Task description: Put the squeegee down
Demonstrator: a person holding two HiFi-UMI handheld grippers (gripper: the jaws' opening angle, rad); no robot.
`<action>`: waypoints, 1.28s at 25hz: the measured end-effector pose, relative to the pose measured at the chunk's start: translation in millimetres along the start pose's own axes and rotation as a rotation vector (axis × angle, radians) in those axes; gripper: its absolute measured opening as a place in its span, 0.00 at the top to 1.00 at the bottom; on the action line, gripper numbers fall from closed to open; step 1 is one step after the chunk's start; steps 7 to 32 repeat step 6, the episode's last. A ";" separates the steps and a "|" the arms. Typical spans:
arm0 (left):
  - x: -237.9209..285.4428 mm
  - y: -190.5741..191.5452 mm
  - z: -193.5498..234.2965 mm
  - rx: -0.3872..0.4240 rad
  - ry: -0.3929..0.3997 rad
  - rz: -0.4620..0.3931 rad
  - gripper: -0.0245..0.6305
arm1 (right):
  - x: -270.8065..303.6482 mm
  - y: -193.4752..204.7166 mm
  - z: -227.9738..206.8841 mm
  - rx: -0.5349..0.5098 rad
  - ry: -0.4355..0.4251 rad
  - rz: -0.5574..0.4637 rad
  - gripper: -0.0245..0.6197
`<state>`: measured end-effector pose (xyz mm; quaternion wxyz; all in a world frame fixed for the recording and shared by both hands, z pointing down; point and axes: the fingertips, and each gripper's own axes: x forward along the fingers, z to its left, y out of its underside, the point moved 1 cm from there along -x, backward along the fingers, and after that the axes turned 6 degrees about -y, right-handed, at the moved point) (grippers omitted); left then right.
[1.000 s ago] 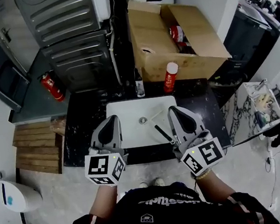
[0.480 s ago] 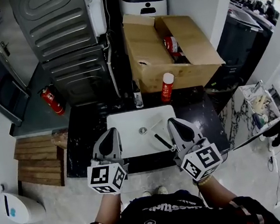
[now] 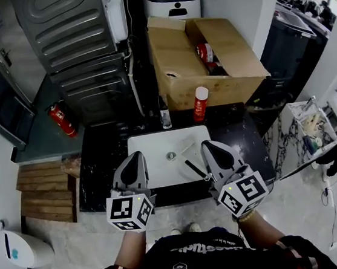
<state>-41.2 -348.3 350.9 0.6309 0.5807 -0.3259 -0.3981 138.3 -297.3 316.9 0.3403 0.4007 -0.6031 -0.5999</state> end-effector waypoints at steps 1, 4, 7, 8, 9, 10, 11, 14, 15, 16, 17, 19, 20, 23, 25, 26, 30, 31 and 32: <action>0.2 -0.6 -0.3 0.000 0.000 0.000 0.94 | 0.2 -1.2 0.1 -0.002 -0.002 0.000 0.90; 0.1 -2.3 -0.5 0.002 0.000 0.000 0.94 | 1.4 -4.9 2.2 -0.008 -0.010 -0.002 0.90; -0.2 -2.9 -0.1 0.002 0.001 0.002 0.94 | 2.1 -6.2 3.6 -0.010 -0.014 -0.001 0.90; -0.2 -2.9 -0.1 0.002 0.001 0.002 0.94 | 2.1 -6.2 3.6 -0.010 -0.014 -0.001 0.90; -0.2 -2.9 -0.1 0.002 0.001 0.002 0.94 | 2.1 -6.2 3.6 -0.010 -0.014 -0.001 0.90; -0.2 -2.9 -0.1 0.002 0.001 0.002 0.94 | 2.1 -6.2 3.6 -0.010 -0.014 -0.001 0.90; -0.2 -2.9 -0.1 0.002 0.001 0.002 0.94 | 2.1 -6.2 3.6 -0.010 -0.014 -0.001 0.90; -0.2 -2.9 -0.1 0.002 0.001 0.002 0.94 | 2.1 -6.2 3.6 -0.010 -0.014 -0.001 0.90; -0.2 -2.9 -0.1 0.002 0.001 0.002 0.94 | 2.1 -6.2 3.6 -0.010 -0.014 -0.001 0.90; -0.2 -2.9 -0.1 0.002 0.001 0.002 0.94 | 2.1 -6.2 3.6 -0.010 -0.014 -0.001 0.90; -0.2 -2.9 -0.1 0.002 0.001 0.002 0.94 | 2.1 -6.2 3.6 -0.010 -0.014 -0.001 0.90; -0.2 -2.9 -0.1 0.002 0.001 0.002 0.94 | 2.1 -6.2 3.6 -0.010 -0.014 -0.001 0.90; -0.2 -2.9 -0.1 0.002 0.001 0.002 0.94 | 2.1 -6.2 3.6 -0.010 -0.014 -0.001 0.90; -0.2 -2.9 -0.1 0.002 0.001 0.002 0.94 | 2.1 -6.2 3.6 -0.010 -0.014 -0.001 0.90; -0.2 -2.9 -0.1 0.002 0.001 0.002 0.94 | 2.1 -6.2 3.6 -0.010 -0.014 -0.001 0.90; -0.2 -2.9 -0.1 0.002 0.001 0.002 0.94 | 2.1 -6.2 3.6 -0.010 -0.014 -0.001 0.90; -0.2 -2.9 -0.1 0.002 0.001 0.002 0.94 | 2.1 -6.2 3.6 -0.010 -0.014 -0.001 0.90; -0.2 -2.9 -0.1 0.002 0.001 0.002 0.94 | 2.1 -6.2 3.6 -0.010 -0.014 -0.001 0.90; -0.2 -2.9 -0.1 0.002 0.001 0.002 0.94 | 2.1 -6.2 3.6 -0.010 -0.014 -0.001 0.90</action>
